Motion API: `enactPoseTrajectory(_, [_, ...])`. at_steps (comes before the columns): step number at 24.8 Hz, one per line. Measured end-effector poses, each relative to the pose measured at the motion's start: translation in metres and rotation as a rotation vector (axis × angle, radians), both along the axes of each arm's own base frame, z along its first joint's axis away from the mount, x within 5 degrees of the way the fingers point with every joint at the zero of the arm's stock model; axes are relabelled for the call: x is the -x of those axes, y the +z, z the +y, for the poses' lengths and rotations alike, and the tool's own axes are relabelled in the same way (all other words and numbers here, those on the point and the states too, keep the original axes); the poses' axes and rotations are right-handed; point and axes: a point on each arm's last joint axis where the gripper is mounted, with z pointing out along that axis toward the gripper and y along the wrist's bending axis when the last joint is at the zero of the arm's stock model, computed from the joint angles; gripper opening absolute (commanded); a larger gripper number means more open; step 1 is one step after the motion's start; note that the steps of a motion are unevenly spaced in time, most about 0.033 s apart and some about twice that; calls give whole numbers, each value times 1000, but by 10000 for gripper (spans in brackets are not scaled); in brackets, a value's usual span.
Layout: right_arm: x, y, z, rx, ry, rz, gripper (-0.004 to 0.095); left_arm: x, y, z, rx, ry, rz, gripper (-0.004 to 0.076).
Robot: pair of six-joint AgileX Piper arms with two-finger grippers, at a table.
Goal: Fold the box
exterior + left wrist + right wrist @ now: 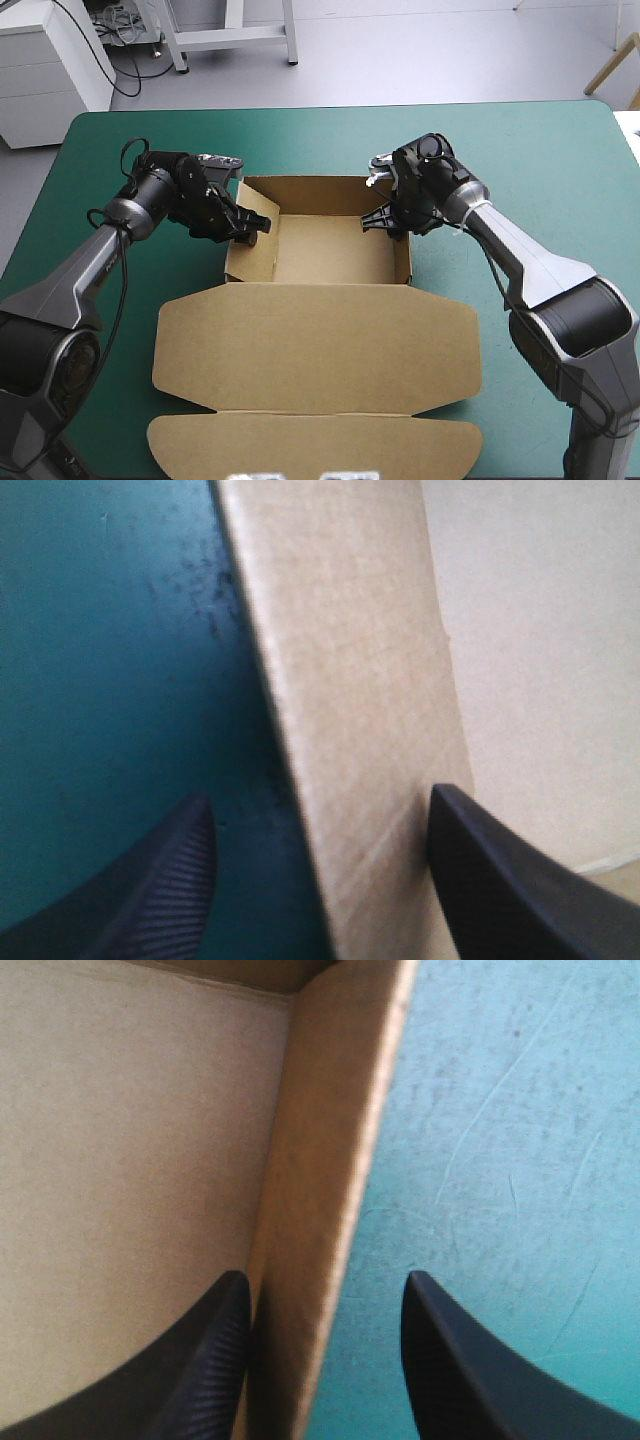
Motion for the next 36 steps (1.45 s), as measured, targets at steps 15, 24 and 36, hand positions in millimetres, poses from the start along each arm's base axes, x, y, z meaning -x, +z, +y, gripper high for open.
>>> enactPoseTrajectory(15, [15,92,-12,-64,-4,-251,446,-10,78,3,-48,-59,-157,444])
enactPoseTrajectory(24, [35,111,-11,-184,1,-236,446,2,119,13,-92,-51,-263,162])
enactPoseTrajectory(36, [44,60,-9,-176,-7,-47,444,115,213,51,-103,-85,-566,-10])
